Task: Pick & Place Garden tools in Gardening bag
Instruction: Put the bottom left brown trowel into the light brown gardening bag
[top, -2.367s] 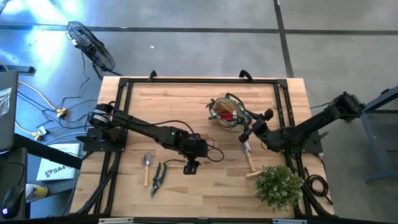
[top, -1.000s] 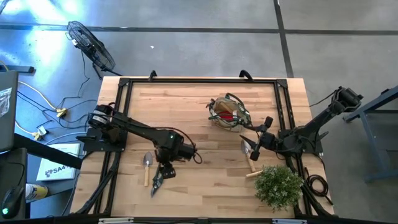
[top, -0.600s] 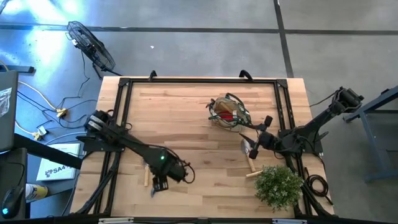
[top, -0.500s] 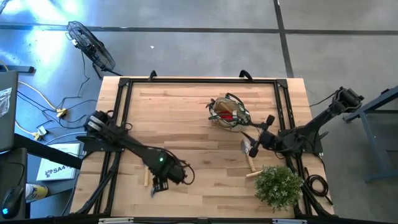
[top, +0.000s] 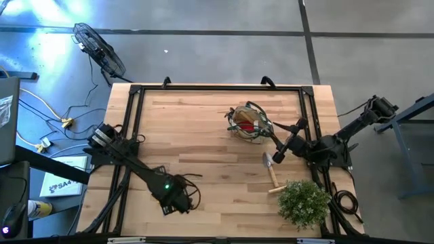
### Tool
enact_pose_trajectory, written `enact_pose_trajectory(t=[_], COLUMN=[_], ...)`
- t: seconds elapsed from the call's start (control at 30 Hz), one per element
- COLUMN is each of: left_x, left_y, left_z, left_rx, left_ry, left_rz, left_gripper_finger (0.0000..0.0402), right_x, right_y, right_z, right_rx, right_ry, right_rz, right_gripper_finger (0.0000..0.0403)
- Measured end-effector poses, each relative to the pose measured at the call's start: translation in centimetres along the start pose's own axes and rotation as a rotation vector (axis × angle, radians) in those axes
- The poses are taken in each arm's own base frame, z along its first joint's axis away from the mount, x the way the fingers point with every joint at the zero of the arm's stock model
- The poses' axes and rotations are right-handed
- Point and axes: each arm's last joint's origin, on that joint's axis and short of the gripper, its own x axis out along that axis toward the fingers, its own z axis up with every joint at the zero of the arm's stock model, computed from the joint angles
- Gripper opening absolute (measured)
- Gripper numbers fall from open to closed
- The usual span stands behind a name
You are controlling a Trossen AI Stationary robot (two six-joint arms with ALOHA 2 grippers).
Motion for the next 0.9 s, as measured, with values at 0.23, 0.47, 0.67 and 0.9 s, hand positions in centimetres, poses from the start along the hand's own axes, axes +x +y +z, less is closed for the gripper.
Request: enact_pose_trajectory(t=[0.23,0.47,0.67,0.9], left_x=[0.6,3.0,3.2,3.0], left_y=[-0.8,0.2,-0.4,0.1], left_z=[-3.0,-3.6,-1.5,-0.4], left_rx=[-0.175,-0.559,-0.521,-0.562], left_ry=[-0.130,0.120,0.092,0.171], left_rz=[0.128,0.157,-0.012,-0.059], left_gripper_finger=[0.0232,0.0232,0.0232,0.0232], right_x=[1.2,2.3,2.8,2.7], right_y=[-0.8,-1.6,-1.3,-0.4], right_z=[-0.1,0.6,0.0,-1.2], right_rx=[0.053,0.080,0.099,0.075], right_ry=[-0.034,-0.084,-0.074,0.024], right_rz=[-0.038,-0.041,0.010,0.073], right_gripper_finger=[0.0179,0.0179,0.0179,0.0179])
